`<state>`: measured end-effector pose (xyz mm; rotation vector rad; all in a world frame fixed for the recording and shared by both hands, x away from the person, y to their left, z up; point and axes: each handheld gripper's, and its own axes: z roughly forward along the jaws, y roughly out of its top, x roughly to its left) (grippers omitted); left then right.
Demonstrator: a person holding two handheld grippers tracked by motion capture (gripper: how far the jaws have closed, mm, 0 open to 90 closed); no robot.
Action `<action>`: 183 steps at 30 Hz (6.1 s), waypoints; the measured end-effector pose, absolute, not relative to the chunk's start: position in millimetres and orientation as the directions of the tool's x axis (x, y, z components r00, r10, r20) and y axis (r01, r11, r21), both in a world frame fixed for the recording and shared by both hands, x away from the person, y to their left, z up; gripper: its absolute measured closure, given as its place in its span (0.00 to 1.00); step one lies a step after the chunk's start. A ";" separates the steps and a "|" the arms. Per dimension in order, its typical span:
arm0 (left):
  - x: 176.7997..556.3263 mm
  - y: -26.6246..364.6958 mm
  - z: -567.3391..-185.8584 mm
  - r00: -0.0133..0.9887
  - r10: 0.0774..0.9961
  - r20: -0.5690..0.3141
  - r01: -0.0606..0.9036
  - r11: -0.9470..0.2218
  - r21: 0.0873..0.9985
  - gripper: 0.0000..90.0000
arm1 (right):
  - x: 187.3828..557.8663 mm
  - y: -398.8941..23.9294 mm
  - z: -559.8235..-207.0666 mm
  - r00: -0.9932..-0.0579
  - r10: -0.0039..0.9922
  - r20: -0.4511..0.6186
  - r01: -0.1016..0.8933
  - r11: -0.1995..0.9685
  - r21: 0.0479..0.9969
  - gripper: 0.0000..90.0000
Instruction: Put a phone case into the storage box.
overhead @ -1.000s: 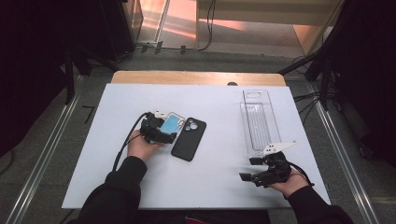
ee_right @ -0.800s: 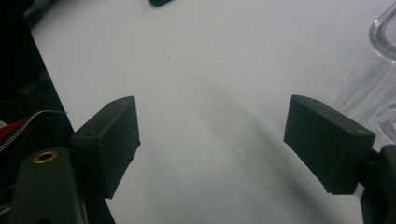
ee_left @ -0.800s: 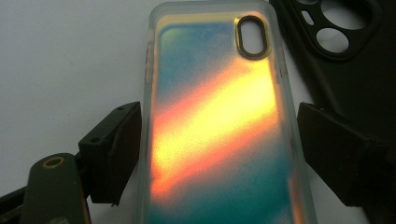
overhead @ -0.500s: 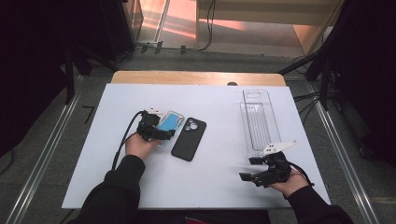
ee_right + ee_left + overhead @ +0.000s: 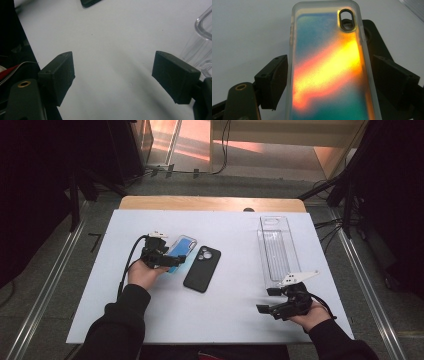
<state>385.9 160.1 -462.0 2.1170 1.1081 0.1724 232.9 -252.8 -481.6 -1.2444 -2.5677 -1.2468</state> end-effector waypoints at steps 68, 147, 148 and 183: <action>279.2 112.5 -466.1 0.709 0.696 -0.113 0.363 -0.223 0.905 0.19 | 263.6 -182.1 -419.5 -0.626 0.651 0.429 0.682 0.191 0.706 0.21; 271.7 96.3 -443.8 0.700 0.680 -0.216 0.451 -0.188 0.872 0.03 | 335.1 -155.0 -400.2 -0.427 0.610 0.668 0.844 0.004 0.536 0.86; 272.1 96.7 -441.9 0.703 0.679 -0.209 0.454 -0.203 0.868 0.03 | 335.1 -155.8 -399.7 -0.432 0.616 0.659 0.839 0.006 0.544 0.86; 312.6 109.9 -410.9 0.835 0.472 -0.283 0.522 -0.518 0.677 0.32 | 324.5 -165.2 -380.2 -0.733 0.575 0.362 0.605 0.310 0.733 0.86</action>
